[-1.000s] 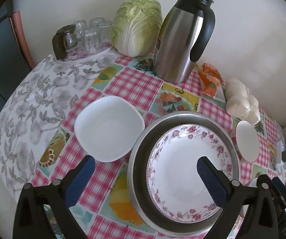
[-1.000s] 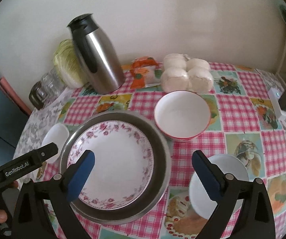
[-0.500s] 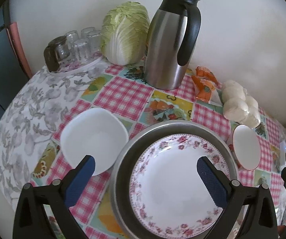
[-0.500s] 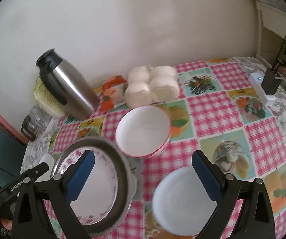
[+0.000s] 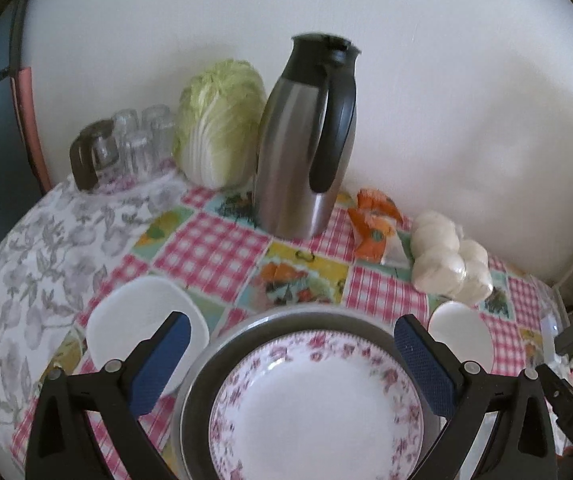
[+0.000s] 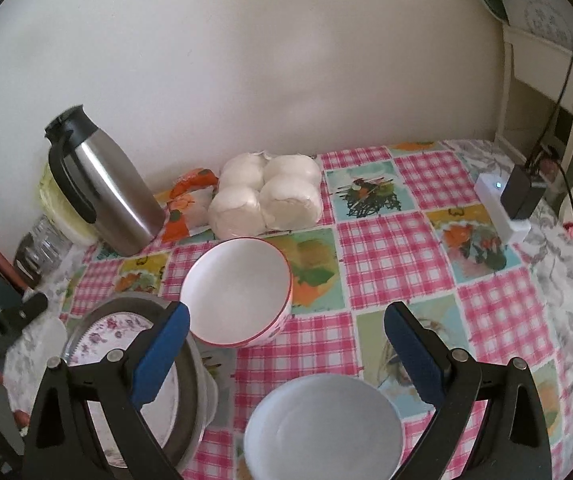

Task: Organize plates and bowls
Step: 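Move both grippers toward the red-rimmed white bowl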

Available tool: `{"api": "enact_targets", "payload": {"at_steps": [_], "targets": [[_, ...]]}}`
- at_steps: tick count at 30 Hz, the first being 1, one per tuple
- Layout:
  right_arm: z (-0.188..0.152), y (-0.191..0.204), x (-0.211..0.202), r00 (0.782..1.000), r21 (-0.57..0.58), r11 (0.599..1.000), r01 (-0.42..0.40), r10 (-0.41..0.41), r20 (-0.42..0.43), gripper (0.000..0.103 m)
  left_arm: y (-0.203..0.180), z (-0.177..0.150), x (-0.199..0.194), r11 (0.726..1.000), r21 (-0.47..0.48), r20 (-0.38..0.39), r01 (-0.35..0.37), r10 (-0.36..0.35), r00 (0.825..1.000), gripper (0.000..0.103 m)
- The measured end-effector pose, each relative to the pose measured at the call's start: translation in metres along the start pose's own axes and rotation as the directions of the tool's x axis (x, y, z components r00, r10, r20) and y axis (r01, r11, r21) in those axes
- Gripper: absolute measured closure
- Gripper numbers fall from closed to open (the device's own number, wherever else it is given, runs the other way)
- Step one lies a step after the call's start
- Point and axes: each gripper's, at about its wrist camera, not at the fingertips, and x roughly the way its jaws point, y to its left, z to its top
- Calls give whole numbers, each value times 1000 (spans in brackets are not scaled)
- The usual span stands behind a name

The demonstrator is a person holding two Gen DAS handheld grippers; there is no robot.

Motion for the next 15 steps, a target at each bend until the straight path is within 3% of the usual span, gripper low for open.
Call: {"api": "enact_targets", "payload": {"at_steps": [7,11,15], "targets": [[6,-6,19,997,51,997,-54,57,-55,5,-5,3,14,1000,-12,-25,20,-20,1000,0],[8,-13,26,998,82,995,-56,59,-33,5,-11,1,22,1000,1,-40,31,-31,999,0],[13,-16,24,991,111,984,-137,136,16,5,-21,-1,29,999,41,-58,26,-23,998,0]]}}
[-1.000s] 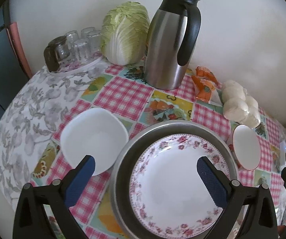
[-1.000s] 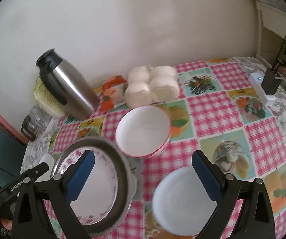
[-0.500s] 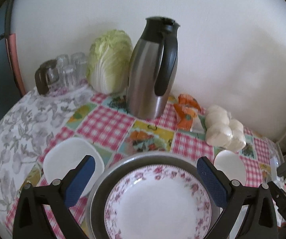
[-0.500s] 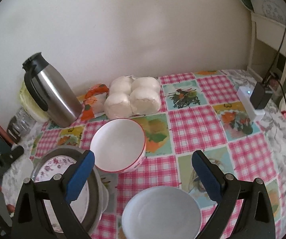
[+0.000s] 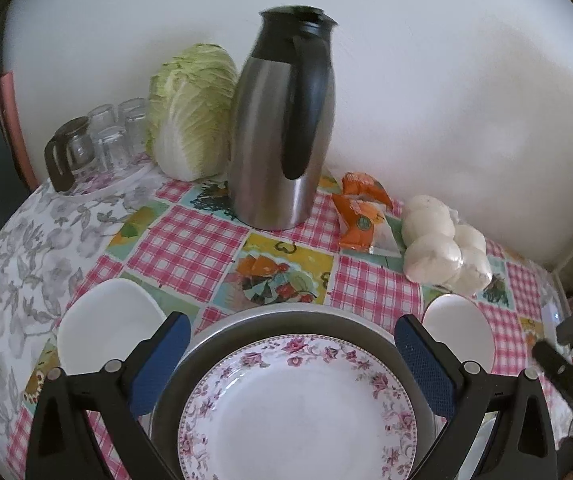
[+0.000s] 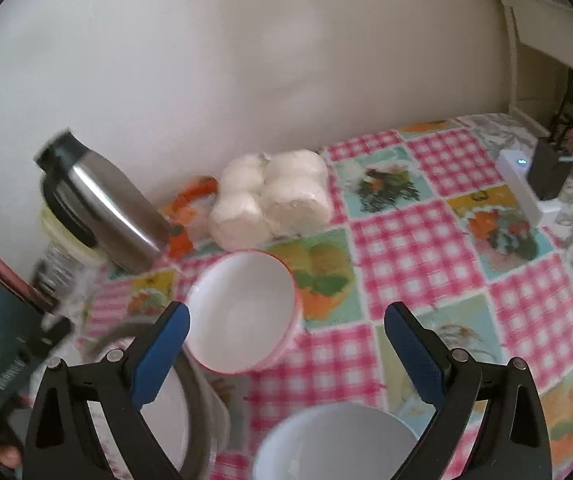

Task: Organize plates and bowls
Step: 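Move both grippers toward the red-rimmed white bowl, then close both grippers on the rim of the red-rimmed bowl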

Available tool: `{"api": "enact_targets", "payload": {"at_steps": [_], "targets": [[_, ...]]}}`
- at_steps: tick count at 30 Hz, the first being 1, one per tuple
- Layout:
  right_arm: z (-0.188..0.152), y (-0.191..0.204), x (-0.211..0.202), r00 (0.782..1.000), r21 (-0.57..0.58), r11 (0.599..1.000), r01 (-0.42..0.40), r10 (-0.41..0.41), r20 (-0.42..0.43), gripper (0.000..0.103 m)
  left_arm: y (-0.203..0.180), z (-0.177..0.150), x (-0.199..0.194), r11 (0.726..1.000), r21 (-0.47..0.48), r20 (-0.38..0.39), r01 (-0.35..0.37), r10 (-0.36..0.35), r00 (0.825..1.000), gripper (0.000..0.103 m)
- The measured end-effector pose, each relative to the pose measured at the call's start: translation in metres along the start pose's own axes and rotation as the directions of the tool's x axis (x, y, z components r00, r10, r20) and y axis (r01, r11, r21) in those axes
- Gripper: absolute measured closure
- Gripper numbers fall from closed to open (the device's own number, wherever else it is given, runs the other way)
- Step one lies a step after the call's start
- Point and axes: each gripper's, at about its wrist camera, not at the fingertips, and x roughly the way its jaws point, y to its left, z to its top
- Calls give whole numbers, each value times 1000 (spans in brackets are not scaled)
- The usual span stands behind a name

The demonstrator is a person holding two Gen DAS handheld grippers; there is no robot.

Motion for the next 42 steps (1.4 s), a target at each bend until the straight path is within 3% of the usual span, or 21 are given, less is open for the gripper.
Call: {"api": "enact_targets", "payload": {"at_steps": [3,7,12,14,18,20,21,23,27,30,42], "targets": [[3,-2,2,1000,24,1000,-9,9,17,5,-8,1,3,1000,25,-4,5,-5,1000,0],[4,-7,16,999,46,999,3,-2,-33,5,-24,7,7,997,80,-21,6,-4,1000,0],[0,-12,36,993,44,996,75,-71,-91,5,-48,16,28,990,127,-143,59,-40,989,0],[-3,-11,43,989,26,995,95,-91,-112,5,-62,19,41,985,170,-197,43,-9,980,0],[-8,-8,56,981,7,991,133,-131,-144,6,-74,24,55,977,213,-209,-11,57,976,0],[-9,-8,62,977,1,989,150,-148,-155,7,-76,26,61,978,209,-213,-9,55,975,1],[-10,-8,64,975,-2,988,154,-153,-160,14,-76,28,66,979,202,-227,0,46,973,1],[-11,-9,68,975,3,989,146,-143,-169,27,-77,29,75,981,196,-249,4,46,967,5],[-13,-11,76,974,18,991,135,-130,-185,30,-83,28,92,978,208,-303,6,58,951,14],[-14,-13,82,971,30,991,130,-121,-205,39,-90,26,100,977,209,-340,34,40,940,24],[-24,-10,104,959,35,995,97,-84,-269,48,-113,15,116,957,271,-385,100,12,923,42]]}}
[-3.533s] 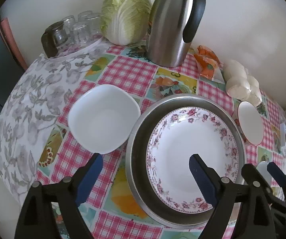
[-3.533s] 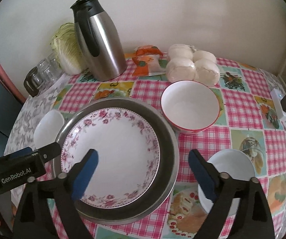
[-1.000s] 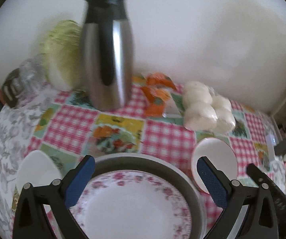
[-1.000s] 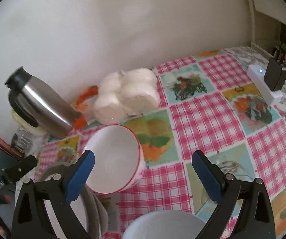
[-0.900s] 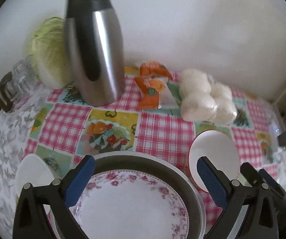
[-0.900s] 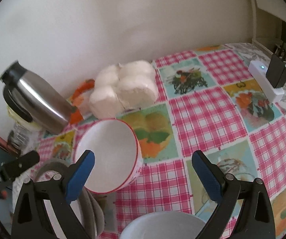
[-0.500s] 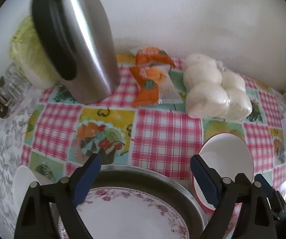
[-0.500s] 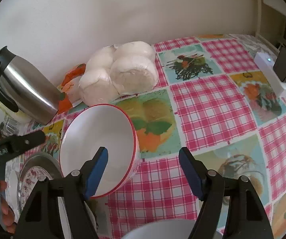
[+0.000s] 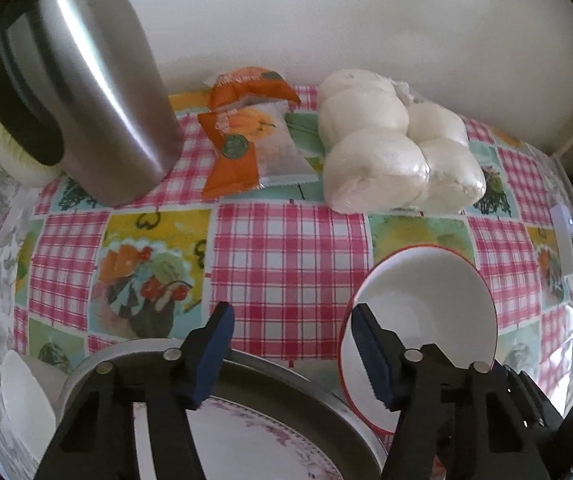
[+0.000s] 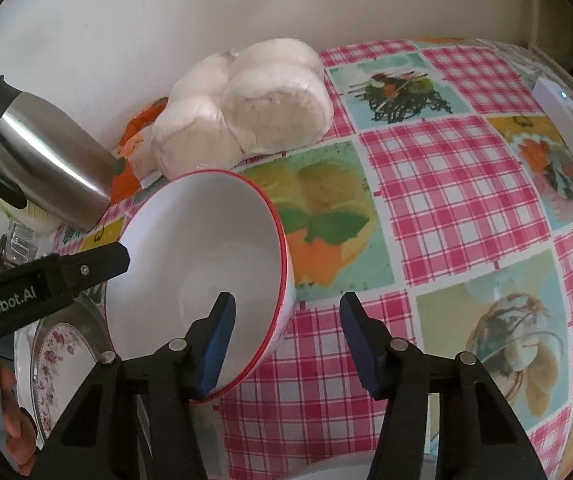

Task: Organize plates and bowls
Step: 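Close both grippers on the rim of the red-rimmed bowl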

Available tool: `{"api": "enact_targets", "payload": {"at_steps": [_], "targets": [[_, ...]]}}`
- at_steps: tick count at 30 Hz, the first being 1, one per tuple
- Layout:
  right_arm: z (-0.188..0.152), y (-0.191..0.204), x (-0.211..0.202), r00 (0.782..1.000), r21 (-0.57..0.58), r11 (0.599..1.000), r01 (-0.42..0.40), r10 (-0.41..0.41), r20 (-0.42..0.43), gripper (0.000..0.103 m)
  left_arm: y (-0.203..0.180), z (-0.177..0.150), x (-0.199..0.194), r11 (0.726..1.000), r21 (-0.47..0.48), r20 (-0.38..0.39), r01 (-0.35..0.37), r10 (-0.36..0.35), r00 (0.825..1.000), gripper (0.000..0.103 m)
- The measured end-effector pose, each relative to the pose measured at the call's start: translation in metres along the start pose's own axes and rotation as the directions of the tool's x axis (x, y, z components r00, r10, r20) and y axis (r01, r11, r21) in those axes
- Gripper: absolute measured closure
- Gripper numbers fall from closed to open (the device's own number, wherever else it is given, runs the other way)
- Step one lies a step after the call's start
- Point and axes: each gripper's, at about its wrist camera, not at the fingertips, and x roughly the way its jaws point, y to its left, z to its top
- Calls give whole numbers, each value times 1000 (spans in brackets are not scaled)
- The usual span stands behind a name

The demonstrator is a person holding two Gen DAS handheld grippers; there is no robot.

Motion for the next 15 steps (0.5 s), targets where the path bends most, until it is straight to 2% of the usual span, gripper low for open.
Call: {"api": "enact_targets", "payload": {"at_steps": [1,9,15], "targets": [[0,-1,1,1000,5,1000,-7,7,-3,48,-1,-1,2,1000,3,-8,3,-3,1000,45],[-1,0,4,1000,7,1000,-9,9,-8,48,-9,-2,11,998,51,-47,-40,42,998,51],[-2,1,7,999,10,999,-48,48,-13,58,-21,-1,26,998,64,-83,-18,23,996,71]]}}
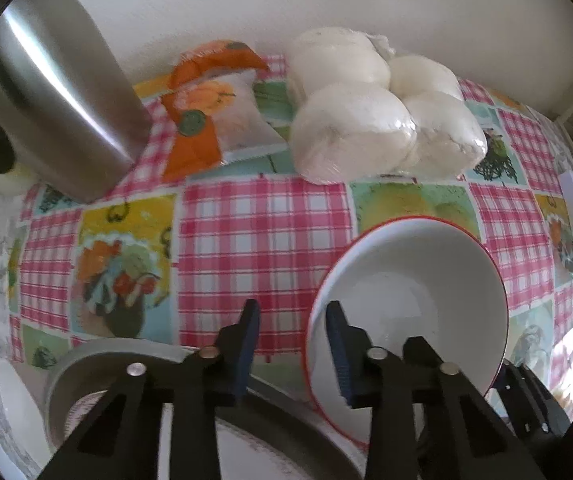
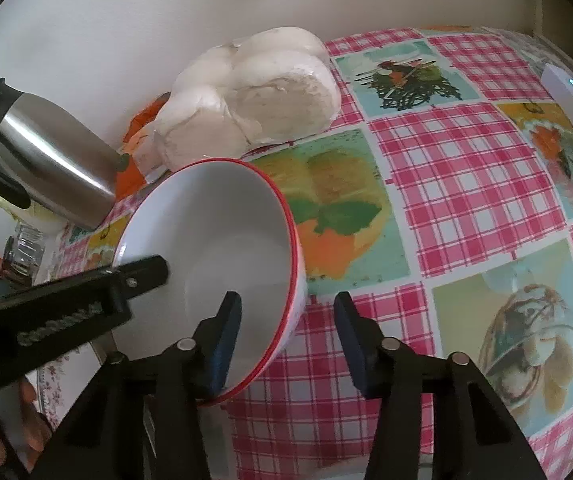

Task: Organize plates and bowls
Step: 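Close both grippers on the rim of the red-rimmed bowl, then lift the red-rimmed bowl with both grippers and carry it over the floral plate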

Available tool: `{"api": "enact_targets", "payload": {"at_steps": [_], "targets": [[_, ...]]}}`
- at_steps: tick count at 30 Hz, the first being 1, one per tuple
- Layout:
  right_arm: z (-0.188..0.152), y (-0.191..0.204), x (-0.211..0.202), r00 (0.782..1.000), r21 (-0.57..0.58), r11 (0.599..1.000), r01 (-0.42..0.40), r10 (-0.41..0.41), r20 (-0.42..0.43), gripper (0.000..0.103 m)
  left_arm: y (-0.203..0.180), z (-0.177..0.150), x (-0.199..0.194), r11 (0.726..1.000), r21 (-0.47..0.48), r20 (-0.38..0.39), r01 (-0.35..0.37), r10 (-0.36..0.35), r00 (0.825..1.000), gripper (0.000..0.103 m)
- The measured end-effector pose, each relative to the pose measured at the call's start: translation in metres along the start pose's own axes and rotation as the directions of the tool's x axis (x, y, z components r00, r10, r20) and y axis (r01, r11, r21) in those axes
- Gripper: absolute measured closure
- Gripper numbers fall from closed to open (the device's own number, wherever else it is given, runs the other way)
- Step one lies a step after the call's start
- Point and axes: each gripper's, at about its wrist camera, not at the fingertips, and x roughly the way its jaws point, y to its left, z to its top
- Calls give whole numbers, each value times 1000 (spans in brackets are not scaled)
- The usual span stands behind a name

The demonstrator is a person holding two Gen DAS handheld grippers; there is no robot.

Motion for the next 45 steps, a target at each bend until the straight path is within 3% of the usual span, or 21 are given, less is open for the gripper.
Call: {"api": "enact_targets", "payload": {"at_steps": [3,4,11,20,34,45], "targets": [[1,1,1,1000,-5,1000,-26,26,-4,67,-8,0,5,1000,14,-3,8,-8,1000,75],[1,1,1,1000,-4,1000,-28,28,-2,68,-11,0,5,999,26,-4,21,-21,1000,84],[1,-12,-7,1000,17,999,-30,30,5,70,-28,0,3,998,19,-9,67,-67,998,83],[2,-21,-25,999,24,999,-47,47,22,70,-46,-4,-20,995,37,50,89,-91,995,83],[-6,8,-70,995,-55,997,-45,49,84,70,-24,-25,-69,994,-7,154,109,-107,982,83],[-25,47,-100,996,-152,986,-61,71,60,70,9,-55,-105,990,-100,188,98,-78,979,83]]}}
